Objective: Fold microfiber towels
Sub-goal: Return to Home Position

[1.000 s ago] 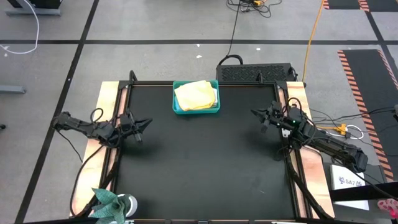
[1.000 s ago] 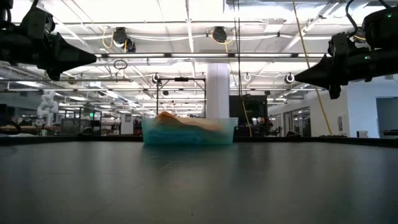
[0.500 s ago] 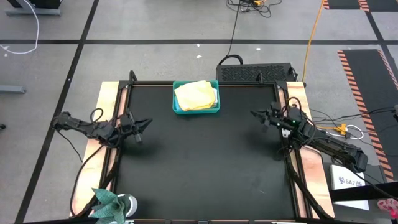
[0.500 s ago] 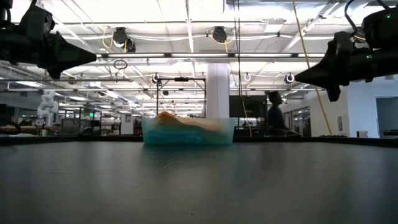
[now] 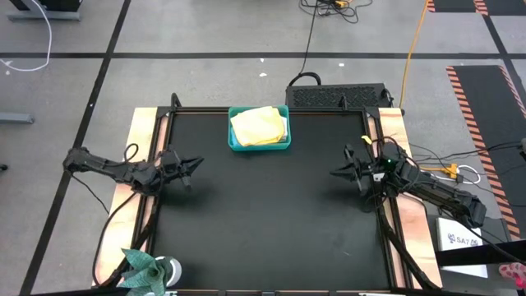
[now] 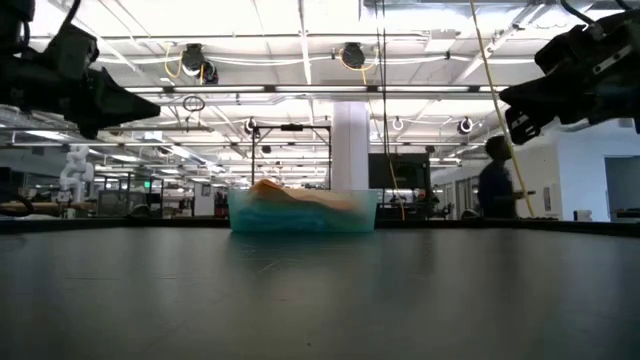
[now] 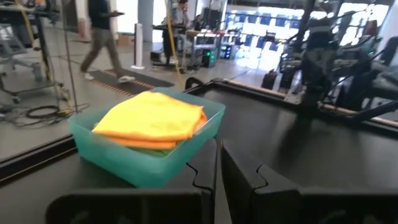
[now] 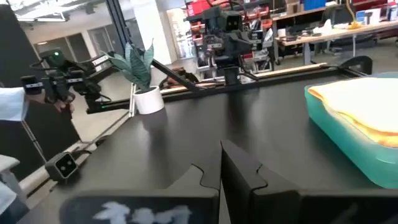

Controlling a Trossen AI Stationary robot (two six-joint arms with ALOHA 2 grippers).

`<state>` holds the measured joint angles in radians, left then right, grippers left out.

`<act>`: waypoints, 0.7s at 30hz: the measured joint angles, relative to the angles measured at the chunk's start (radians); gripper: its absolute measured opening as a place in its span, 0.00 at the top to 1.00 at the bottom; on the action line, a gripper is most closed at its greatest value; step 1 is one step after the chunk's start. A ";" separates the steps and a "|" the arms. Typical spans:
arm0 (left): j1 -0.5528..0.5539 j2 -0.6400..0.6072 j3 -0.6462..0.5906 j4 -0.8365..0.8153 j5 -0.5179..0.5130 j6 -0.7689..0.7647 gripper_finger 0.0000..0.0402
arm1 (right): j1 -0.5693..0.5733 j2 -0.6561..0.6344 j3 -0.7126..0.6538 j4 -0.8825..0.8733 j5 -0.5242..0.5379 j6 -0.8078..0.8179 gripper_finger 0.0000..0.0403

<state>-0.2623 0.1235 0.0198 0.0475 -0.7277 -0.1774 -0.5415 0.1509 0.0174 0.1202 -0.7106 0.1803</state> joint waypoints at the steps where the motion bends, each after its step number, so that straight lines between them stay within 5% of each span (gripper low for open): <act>1: 0.012 0.021 -0.003 0.016 0.002 -0.007 0.94 | 0.000 0.000 0.000 0.002 -0.005 0.002 1.00; 9: 0.060 0.156 -0.006 0.226 0.153 0.079 0.94 | 0.015 0.000 0.000 0.077 -0.262 0.174 1.00; 18: 0.060 0.184 -0.006 0.271 0.187 0.175 0.94 | 0.046 0.000 0.000 0.192 0.279 0.007 1.00; 21: 0.060 0.184 -0.006 0.270 0.181 0.175 0.94 | 0.046 0.005 0.000 0.159 0.368 -0.027 1.00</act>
<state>-0.2024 0.3077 0.0139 0.3180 -0.5465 -0.0021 -0.4959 0.1561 0.0170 0.2792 -0.3426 0.1534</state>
